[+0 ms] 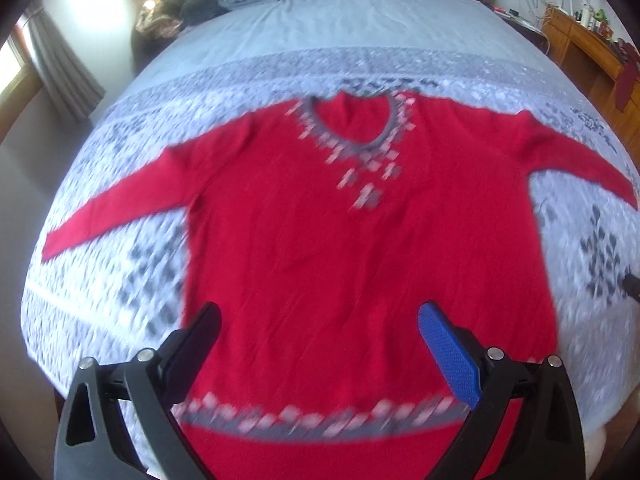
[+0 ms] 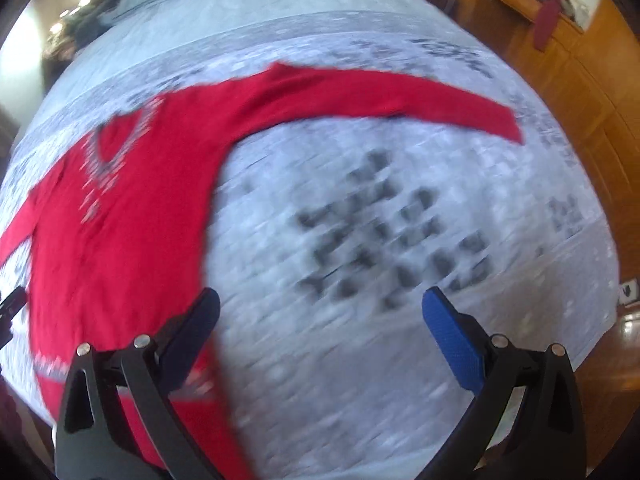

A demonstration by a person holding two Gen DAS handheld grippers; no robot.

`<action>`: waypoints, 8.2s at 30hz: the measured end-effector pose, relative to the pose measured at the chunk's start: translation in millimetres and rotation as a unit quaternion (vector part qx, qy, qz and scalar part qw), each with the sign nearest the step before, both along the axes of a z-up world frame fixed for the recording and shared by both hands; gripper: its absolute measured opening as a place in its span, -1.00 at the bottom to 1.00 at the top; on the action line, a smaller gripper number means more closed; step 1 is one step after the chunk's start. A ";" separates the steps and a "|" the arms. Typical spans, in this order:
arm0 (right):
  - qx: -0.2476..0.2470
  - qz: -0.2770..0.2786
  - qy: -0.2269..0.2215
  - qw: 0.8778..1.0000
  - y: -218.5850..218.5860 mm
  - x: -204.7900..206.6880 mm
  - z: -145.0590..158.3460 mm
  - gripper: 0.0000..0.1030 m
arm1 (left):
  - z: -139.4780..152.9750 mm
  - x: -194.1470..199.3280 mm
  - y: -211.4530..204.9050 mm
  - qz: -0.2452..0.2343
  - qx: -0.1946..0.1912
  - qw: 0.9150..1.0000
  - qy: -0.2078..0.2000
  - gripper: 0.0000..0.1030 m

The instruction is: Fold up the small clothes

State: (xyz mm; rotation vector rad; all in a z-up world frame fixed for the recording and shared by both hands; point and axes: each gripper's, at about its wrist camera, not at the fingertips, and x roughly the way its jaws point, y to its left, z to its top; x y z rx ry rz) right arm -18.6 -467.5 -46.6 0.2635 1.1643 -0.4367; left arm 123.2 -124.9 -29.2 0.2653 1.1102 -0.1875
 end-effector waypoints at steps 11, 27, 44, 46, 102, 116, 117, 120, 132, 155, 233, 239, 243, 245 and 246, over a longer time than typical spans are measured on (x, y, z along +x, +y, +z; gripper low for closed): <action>0.058 -0.117 0.004 0.991 -284.8 47.4 -30.8 0.95 | -13.1 94.3 -172.5 -0.031 -0.041 0.999 -0.016 0.93; 0.120 -0.110 -0.004 0.987 -356.2 67.1 -82.6 -0.89 | -61.3 123.9 -141.4 0.005 0.010 1.000 0.006 0.93; 0.157 0.098 -0.105 0.977 -140.4 162.0 34.0 -0.95 | -31.4 126.6 2.8 0.070 0.011 0.997 -0.015 0.93; 0.167 0.133 -0.103 0.971 -93.3 185.4 36.1 -0.95 | -29.9 127.0 22.6 0.081 0.012 0.996 -0.017 0.93; 0.173 0.220 -0.062 0.958 31.5 183.0 -63.8 -0.23 | -113.6 216.1 -2.4 0.097 -0.233 0.948 0.193 -0.83; 0.250 0.122 -0.083 0.957 -27.2 205.0 -64.8 0.17 | -74.6 244.2 124.8 0.175 -0.202 0.961 0.075 -0.86; 0.267 0.115 -0.079 0.953 -28.4 212.8 -68.0 0.23 | -83.3 244.8 129.0 0.181 -0.202 0.959 0.083 -0.86; 0.301 0.087 -0.057 0.948 -31.0 234.0 -83.5 0.26 | -97.7 240.0 135.2 0.185 -0.207 0.956 0.093 -0.86; 0.222 0.109 0.035 0.968 -6.8 253.9 -100.8 -0.76 | -120.0 237.8 130.6 0.170 -0.148 0.969 0.100 -0.83; 0.185 0.151 0.048 0.970 30.1 246.9 -98.8 -0.56 | -126.6 239.1 97.7 0.121 -0.154 0.973 0.121 -0.58; 0.136 0.226 0.020 0.964 90.8 159.6 -62.7 -0.01 | -46.5 197.0 4.2 -0.008 -0.240 0.969 0.060 -0.82; 0.126 0.237 0.021 0.963 97.1 167.6 -57.4 0.12 | -63.5 185.4 15.4 -0.010 -0.250 0.962 0.108 -0.12; 0.139 0.247 0.010 0.959 109.5 186.5 -48.3 0.12 | -20.8 169.9 45.1 -0.039 -0.239 0.969 0.049 0.18; 0.157 0.252 0.003 0.955 118.0 200.3 -45.5 0.12 | -8.0 169.9 64.4 -0.041 -0.210 0.977 0.025 0.21; 0.169 0.253 0.000 0.953 123.6 211.4 -45.6 0.12 | -6.4 173.8 71.0 -0.037 -0.193 0.980 0.019 0.21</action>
